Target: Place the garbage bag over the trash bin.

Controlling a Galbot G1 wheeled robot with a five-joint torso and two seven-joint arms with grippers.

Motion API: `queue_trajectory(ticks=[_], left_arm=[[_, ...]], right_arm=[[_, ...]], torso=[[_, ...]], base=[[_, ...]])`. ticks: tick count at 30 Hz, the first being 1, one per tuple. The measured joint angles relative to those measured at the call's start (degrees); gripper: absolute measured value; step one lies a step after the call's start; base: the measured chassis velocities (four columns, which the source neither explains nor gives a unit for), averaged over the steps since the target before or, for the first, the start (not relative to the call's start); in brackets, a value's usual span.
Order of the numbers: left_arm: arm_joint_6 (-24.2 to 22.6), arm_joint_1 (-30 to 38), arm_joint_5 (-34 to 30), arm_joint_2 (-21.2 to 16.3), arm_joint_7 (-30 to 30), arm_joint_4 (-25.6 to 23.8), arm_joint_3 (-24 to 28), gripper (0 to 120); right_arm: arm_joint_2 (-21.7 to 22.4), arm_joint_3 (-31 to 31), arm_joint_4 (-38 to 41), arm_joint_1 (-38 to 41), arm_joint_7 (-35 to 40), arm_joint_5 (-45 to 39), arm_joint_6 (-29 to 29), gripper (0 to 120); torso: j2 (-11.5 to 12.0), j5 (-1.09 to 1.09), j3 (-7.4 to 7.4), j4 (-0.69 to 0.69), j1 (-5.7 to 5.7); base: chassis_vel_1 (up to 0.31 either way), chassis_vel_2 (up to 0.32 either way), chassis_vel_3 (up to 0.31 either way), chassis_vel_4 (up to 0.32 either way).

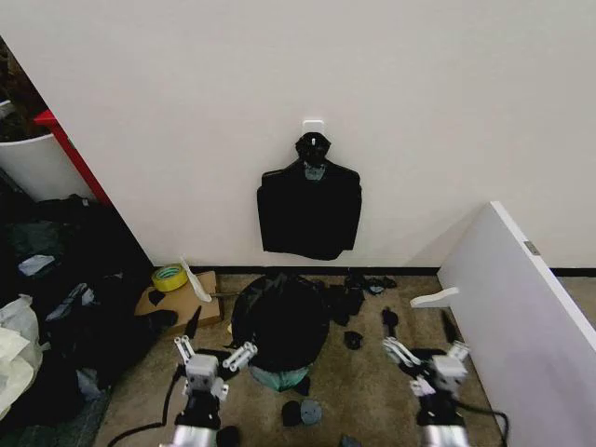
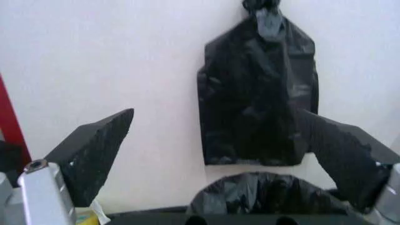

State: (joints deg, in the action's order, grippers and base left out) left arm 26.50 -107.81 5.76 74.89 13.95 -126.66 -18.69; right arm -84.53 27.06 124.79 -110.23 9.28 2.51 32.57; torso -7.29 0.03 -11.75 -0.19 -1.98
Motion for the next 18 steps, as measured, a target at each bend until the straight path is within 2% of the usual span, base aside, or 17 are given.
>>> queue_trajectory(ticks=[8,18], left_arm=[[1.1,-2.4,-0.9,0.5,0.9,-3.8,-3.6,100],[2.7,-4.2,-0.6,0.0,1.1,-3.0,-3.6,100]], right_arm=[[-1.1,-2.7,3.2,-3.4,-0.3,3.7,-1.0,100],[-2.1,-3.9,2.8,-3.3,-0.7,4.5,-1.2,100]], torso=[[0.0,0.02,0.0,0.01,0.0],[0.0,0.01,0.0,0.01,-0.01]], base=[[0.0,0.0,0.0,0.0],[0.0,0.0,0.0,0.0]])
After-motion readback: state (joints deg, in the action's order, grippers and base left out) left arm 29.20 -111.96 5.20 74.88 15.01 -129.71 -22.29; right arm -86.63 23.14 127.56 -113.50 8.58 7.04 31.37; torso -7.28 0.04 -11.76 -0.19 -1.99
